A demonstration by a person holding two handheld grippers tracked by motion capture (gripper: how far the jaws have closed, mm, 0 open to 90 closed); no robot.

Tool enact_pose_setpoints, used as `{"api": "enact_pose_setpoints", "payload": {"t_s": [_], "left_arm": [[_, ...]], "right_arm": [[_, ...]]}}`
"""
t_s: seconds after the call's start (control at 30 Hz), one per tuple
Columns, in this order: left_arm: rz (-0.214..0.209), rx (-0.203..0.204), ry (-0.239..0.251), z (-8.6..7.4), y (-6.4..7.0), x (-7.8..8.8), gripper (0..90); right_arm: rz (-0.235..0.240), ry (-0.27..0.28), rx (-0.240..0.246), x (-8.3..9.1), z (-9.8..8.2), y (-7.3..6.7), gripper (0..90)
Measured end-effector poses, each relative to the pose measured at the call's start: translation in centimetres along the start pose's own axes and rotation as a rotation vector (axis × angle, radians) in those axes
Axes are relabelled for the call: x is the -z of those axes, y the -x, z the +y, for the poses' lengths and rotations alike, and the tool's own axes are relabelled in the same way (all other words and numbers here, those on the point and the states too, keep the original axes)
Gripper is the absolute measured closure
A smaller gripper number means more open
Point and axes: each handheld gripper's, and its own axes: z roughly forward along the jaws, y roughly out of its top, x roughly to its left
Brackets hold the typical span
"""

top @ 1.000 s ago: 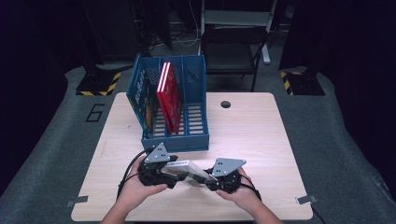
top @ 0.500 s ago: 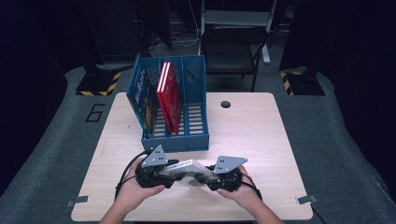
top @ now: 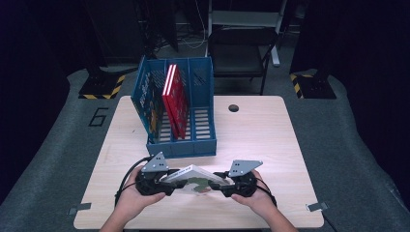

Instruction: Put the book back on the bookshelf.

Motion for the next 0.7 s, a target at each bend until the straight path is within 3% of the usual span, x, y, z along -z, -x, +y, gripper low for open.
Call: {"api": "enact_pose_setpoints", "payload": {"t_s": [0.1, 0.27, 0.47, 0.7], "left_arm": [[0.014, 0.015, 0.003, -0.3, 0.0, 0.0, 54.2], [-0.011, 0.005, -0.002, -0.8, -0.1, 0.3, 56.1], [0.010, 0.018, -0.015, -1.2, -0.4, 0.3, 55.3], [-0.005, 0.033, -0.010, -1.7, -0.8, -0.6, 55.0]], "right_arm": [[0.011, -0.001, -0.019, 0.1, -0.3, 0.4, 58.4], [0.038, 0.002, -0.031, 0.1, -0.3, 0.7, 58.8], [0.029, -0.009, 0.000, -0.1, 0.5, 0.4, 61.1], [0.000, -0.004, 0.064, 0.6, 1.2, 0.0, 62.7]]}}
